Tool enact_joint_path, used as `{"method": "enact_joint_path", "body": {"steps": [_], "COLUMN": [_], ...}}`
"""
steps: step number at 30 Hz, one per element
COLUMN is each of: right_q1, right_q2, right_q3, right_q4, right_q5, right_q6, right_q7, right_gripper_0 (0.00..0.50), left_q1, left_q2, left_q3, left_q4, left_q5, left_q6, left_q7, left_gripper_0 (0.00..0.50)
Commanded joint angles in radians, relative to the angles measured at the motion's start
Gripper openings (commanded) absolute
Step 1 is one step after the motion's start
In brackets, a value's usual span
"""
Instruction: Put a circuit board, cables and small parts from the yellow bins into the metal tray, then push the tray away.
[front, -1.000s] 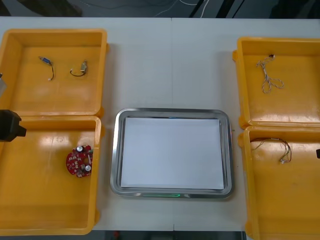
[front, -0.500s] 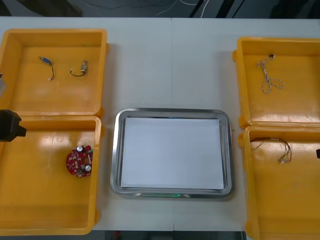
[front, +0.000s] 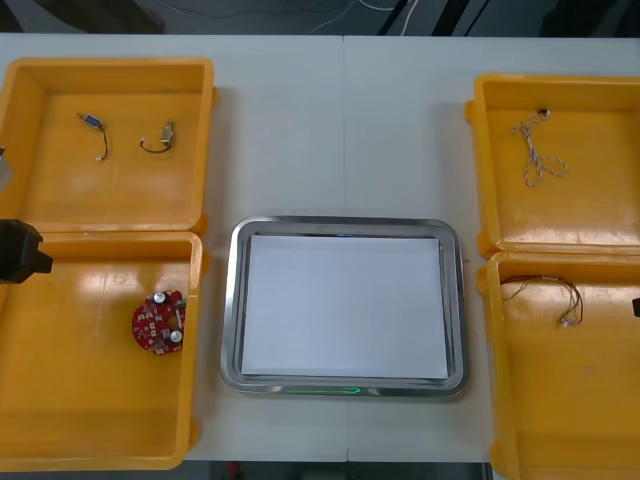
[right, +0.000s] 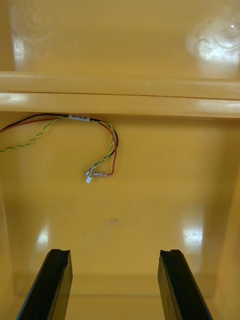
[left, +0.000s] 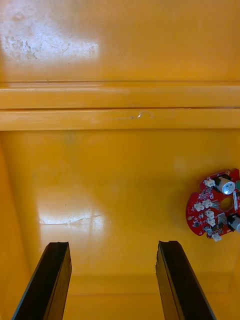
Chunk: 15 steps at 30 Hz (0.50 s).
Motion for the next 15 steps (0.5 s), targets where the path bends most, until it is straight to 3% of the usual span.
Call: {"method": "enact_joint_path", "body": {"steps": [1, 15], "right_q1": [-0.008, -0.056], "right_q2": [-0.033, -0.033], "right_q3": [0.011, -0.012], "right_q4": [-0.026, -0.046], "right_q5": [0.004, -0.011], "right_q6": [0.005, 0.003], "right_q7": [0.023, 0.017], "right_gripper_0": [0.500, 0.500], "left_q1": [-0.028, -0.047], "left_q2": [-0.012, -0.012], "left_q3": [-0.013, -0.034], "left_q4": [-0.009, 0.010], "left_q5": [-0.009, 0.000], "left_q6": [0.008, 0.008], "left_q7": [0.073, 0.073], "left_gripper_0": [0.500, 0.500]}}
